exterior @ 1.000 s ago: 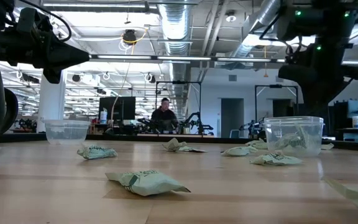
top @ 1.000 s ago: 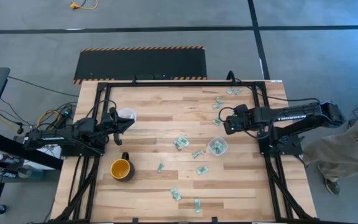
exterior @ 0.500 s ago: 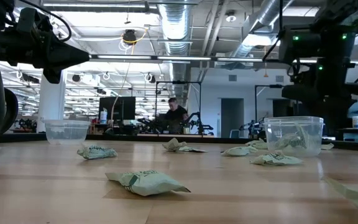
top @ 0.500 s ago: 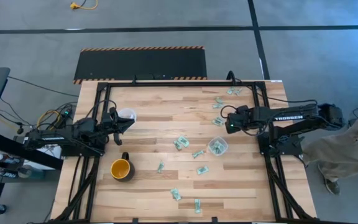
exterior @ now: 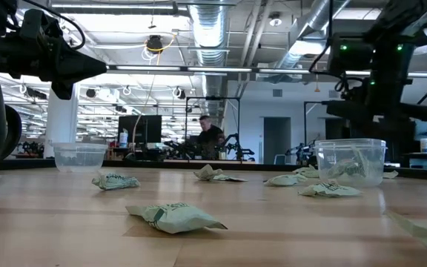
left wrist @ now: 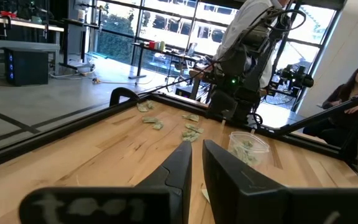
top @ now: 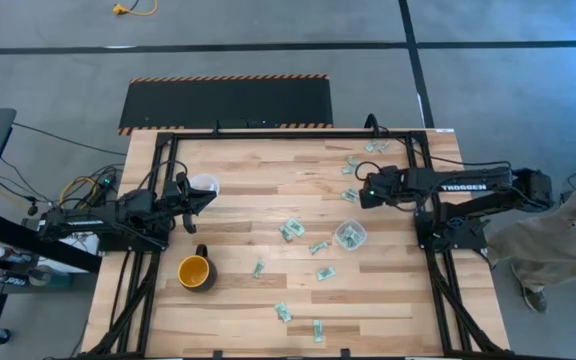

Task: Pick and place Stevia / Truvia into bins
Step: Put the white stevia packet into the square transparent container

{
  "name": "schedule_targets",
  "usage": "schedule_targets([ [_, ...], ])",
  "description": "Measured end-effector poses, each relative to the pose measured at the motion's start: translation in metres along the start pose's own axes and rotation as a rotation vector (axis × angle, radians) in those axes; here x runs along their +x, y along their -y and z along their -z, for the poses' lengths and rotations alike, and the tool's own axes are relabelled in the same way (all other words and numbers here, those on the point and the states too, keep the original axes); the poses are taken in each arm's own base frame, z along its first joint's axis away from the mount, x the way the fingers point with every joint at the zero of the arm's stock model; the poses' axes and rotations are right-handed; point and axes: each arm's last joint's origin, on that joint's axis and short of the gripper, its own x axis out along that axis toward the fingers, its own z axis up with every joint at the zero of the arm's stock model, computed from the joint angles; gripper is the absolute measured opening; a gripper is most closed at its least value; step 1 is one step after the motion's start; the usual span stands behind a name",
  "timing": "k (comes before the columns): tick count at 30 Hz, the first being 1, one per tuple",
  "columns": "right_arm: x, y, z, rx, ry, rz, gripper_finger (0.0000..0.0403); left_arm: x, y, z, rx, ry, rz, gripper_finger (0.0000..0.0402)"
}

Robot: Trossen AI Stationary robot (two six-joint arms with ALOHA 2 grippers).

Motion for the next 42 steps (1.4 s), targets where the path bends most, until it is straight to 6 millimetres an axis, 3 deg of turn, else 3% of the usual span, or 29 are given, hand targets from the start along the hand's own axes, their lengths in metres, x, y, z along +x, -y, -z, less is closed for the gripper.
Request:
schedule_targets([
  [16,0.045,-0.018,-0.006,-0.032,-0.091,0.078,0.0169,0.000,0.000,0.000,0.000,0.000,0.000,0.0027],
  [25,0.056,-0.023,-0.007,-0.054,-0.112,0.091,0.0156,0.000,0.000,0.000,0.000,0.000,0.000,0.0027],
  [30,0.052,-0.022,-0.008,-0.062,-0.109,0.054,0.0121,0.000,0.000,0.000,0.000,0.000,0.000,0.0027],
  [39,0.049,-0.020,-0.008,-0.083,-0.108,0.052,0.0010,0.000,0.000,0.000,0.000,0.000,0.000,0.0027],
  [42,0.049,-0.020,-0.007,-0.094,-0.102,0.056,0.0008,0.000,0.000,0.000,0.000,0.000,0.000,0.0027],
])
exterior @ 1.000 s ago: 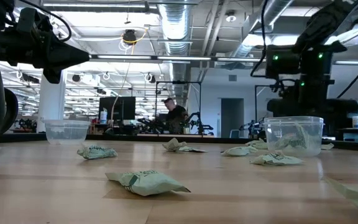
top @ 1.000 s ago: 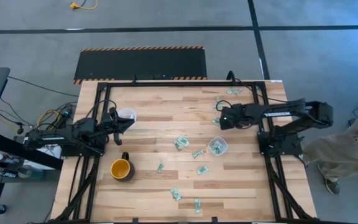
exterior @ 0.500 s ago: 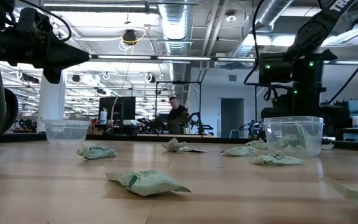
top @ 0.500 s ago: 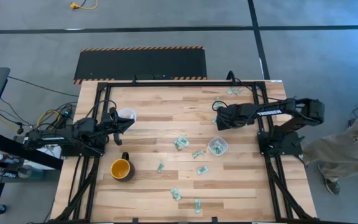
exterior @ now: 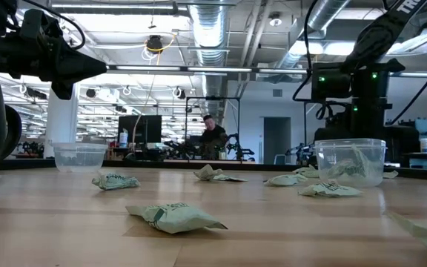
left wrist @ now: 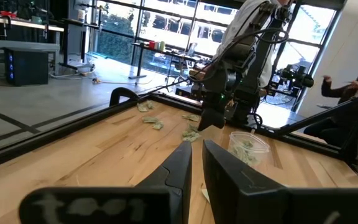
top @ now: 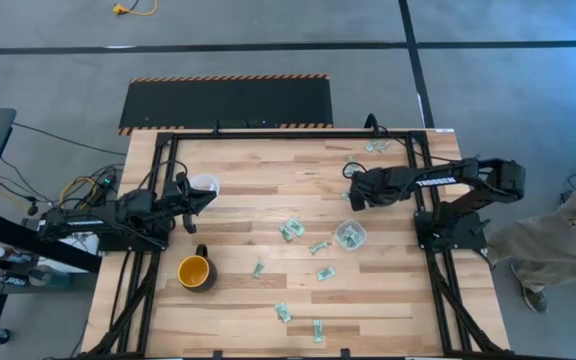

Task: Pick and place Stevia / Truvia into bins
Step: Put the white stevia packet into the square transparent container

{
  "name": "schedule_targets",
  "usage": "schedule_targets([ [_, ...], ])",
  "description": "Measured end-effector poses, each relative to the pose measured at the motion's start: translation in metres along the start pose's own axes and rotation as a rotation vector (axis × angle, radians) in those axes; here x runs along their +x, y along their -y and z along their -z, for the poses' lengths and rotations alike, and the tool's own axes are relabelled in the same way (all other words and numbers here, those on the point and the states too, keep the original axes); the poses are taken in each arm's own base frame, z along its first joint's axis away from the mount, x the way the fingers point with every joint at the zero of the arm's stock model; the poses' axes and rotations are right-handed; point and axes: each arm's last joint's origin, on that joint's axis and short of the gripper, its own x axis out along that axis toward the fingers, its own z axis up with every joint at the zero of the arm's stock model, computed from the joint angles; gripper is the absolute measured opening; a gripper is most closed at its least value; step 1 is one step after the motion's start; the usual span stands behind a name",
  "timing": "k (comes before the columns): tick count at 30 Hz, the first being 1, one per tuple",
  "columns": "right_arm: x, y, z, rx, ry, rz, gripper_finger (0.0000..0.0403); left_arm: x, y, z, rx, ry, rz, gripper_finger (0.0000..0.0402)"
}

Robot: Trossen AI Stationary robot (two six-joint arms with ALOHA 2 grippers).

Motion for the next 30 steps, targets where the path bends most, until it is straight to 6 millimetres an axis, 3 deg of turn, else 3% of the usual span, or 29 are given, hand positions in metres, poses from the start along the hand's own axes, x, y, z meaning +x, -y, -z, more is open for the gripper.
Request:
schedule_targets([
  [8,-0.007,-0.002,0.007,-0.055,-0.009,0.012,0.0003,0.000,0.000,0.000,0.000,0.000,0.000,0.0027],
  [20,-0.064,-0.005,0.029,-0.140,0.118,-0.107,0.0001,0.000,0.000,0.000,0.000,0.000,0.000,0.0027],
  [30,-0.098,-0.015,0.070,-0.305,0.177,-0.356,0.0000,0.000,0.000,0.000,0.000,0.000,0.000,0.0027],
])
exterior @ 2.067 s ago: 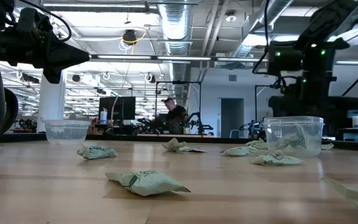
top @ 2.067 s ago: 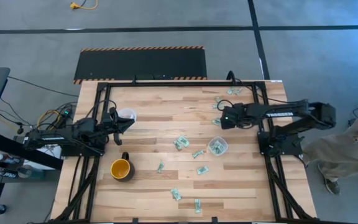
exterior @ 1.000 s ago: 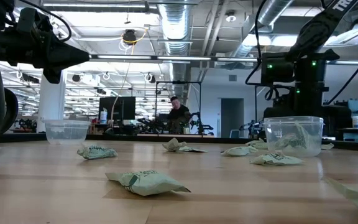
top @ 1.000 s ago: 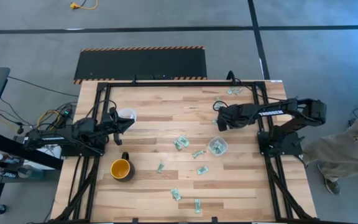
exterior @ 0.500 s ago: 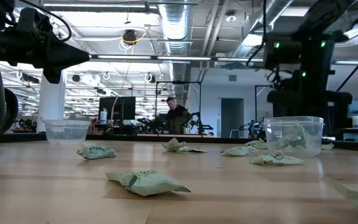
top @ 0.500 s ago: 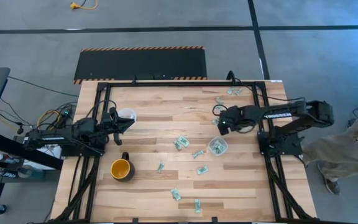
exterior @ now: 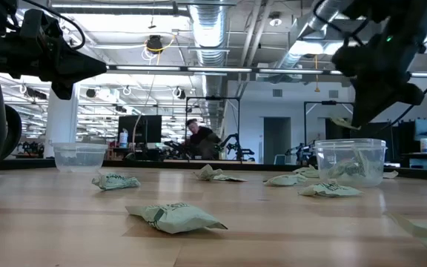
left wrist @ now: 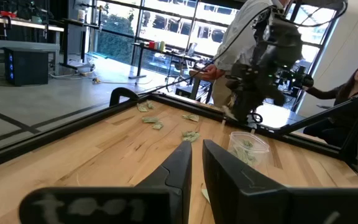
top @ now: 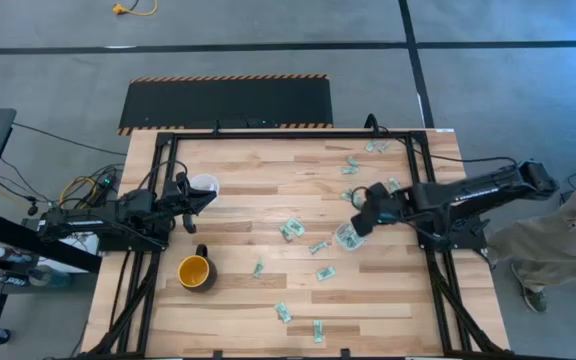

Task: Pick and place Stevia / Truvia into bins
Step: Put the white stevia packet into the square transparent container

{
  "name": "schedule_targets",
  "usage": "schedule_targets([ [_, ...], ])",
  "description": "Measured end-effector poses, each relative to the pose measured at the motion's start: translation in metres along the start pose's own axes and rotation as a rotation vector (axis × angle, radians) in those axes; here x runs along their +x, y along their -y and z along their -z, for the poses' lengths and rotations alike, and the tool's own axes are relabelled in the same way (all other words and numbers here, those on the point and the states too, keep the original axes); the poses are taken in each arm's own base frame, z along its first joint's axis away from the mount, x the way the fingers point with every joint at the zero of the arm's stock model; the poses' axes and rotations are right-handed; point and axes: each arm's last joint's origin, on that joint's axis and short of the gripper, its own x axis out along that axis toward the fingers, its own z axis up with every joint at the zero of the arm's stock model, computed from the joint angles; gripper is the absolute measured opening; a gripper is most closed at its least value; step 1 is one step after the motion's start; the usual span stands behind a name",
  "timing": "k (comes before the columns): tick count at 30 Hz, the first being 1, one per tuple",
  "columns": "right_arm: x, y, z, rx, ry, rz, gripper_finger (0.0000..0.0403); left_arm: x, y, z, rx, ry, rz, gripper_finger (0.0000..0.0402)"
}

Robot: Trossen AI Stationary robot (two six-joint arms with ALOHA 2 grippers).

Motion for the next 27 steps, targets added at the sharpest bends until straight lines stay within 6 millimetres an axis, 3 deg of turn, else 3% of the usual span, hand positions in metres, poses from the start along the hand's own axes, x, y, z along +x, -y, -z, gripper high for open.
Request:
schedule_targets([
  [12,-0.013,-0.023,0.037,-0.113,-0.036,-0.130,0.0002,0.000,0.000,0.000,0.000,0.000,0.000,0.0027],
  [27,-0.012,-0.024,0.031,-0.099,-0.014,-0.152,0.0075,0.000,0.000,0.000,0.000,0.000,0.000,0.0027],
])
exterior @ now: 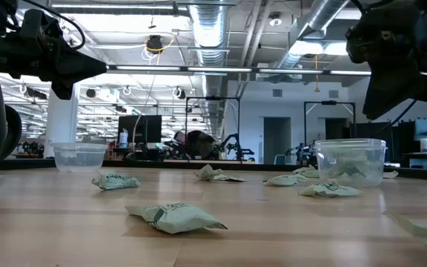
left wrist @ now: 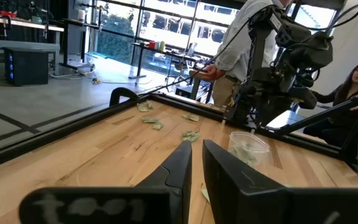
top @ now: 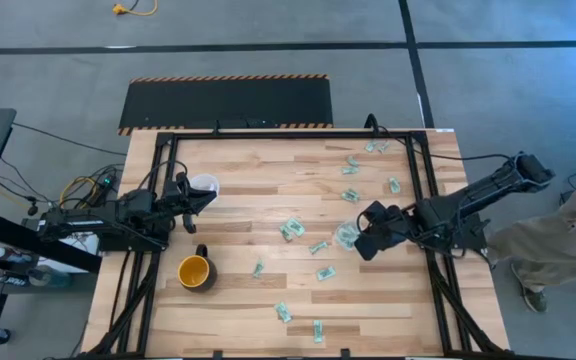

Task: Pick and place Stevia / Truvia into bins
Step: Put the white stevia packet into the square transparent container

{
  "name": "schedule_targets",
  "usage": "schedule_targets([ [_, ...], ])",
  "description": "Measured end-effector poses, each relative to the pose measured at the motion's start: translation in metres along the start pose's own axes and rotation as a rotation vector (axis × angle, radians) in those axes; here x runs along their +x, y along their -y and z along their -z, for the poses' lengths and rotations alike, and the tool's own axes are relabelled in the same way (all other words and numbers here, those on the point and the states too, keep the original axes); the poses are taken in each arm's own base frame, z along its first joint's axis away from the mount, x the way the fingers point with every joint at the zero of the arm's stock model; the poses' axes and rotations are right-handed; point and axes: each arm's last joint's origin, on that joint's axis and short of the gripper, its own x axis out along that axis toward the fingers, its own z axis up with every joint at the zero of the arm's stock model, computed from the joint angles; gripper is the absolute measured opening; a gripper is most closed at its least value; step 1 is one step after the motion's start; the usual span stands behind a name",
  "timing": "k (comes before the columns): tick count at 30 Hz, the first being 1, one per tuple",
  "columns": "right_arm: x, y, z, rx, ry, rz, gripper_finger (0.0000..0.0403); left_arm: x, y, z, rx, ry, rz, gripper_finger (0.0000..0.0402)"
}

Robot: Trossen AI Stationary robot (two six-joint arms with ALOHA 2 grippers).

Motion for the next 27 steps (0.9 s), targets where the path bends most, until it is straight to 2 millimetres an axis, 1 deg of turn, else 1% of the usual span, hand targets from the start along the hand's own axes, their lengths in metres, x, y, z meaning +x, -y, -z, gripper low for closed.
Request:
schedule_targets([
  [5,0.002,0.007,-0.009,0.023,0.058,0.068,0.0094,0.000,0.000,0.000,0.000,0.000,0.000,0.0027],
  [10,0.007,0.023,-0.028,0.122,0.113,0.161,0.0102,0.000,0.000,0.000,0.000,0.000,0.000,0.0027],
  [14,0.011,0.038,-0.046,0.139,0.095,0.197,0.0106,0.000,0.000,0.000,0.000,0.000,0.000,0.0027],
  [19,0.019,0.054,-0.060,0.095,0.064,0.256,0.0124,0.000,0.000,0.000,0.000,0.000,0.000,0.0027],
  [23,0.035,0.058,-0.068,0.062,0.010,0.259,0.0155,0.000,0.000,0.000,0.000,0.000,0.000,0.0027],
  [27,0.056,0.062,-0.076,0.031,-0.012,0.289,0.0192,0.000,0.000,0.000,0.000,0.000,0.000,0.0027],
])
